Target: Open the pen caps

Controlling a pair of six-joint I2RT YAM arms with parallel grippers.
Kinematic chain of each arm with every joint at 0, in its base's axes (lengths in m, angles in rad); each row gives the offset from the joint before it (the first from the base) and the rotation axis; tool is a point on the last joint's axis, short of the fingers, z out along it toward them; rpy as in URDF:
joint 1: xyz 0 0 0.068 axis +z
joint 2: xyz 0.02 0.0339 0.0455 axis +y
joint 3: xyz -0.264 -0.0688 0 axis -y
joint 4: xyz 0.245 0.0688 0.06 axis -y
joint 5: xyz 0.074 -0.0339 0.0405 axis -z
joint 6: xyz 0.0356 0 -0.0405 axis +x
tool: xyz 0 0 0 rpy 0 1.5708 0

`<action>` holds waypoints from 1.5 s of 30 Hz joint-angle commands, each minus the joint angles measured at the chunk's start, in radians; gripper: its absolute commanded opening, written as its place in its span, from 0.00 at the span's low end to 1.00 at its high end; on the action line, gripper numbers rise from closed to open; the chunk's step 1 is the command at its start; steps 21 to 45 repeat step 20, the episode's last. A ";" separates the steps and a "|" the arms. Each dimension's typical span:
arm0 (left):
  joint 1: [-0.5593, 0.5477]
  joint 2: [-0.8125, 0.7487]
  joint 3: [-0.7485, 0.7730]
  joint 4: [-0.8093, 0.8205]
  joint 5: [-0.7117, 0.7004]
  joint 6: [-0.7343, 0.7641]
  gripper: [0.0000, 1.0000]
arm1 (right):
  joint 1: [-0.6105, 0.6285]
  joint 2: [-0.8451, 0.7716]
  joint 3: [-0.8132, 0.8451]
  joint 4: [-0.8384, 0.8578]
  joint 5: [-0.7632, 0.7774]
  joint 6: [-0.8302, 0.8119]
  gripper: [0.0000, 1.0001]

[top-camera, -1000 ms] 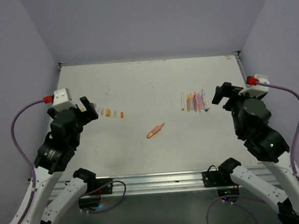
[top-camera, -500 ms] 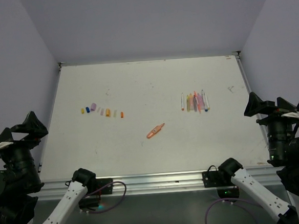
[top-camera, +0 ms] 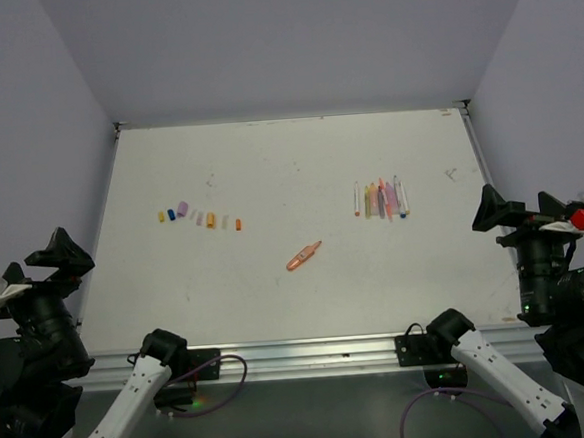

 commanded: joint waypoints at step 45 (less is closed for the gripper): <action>-0.052 -0.033 -0.053 0.099 -0.095 -0.020 1.00 | 0.002 0.009 -0.035 0.070 -0.038 -0.060 0.99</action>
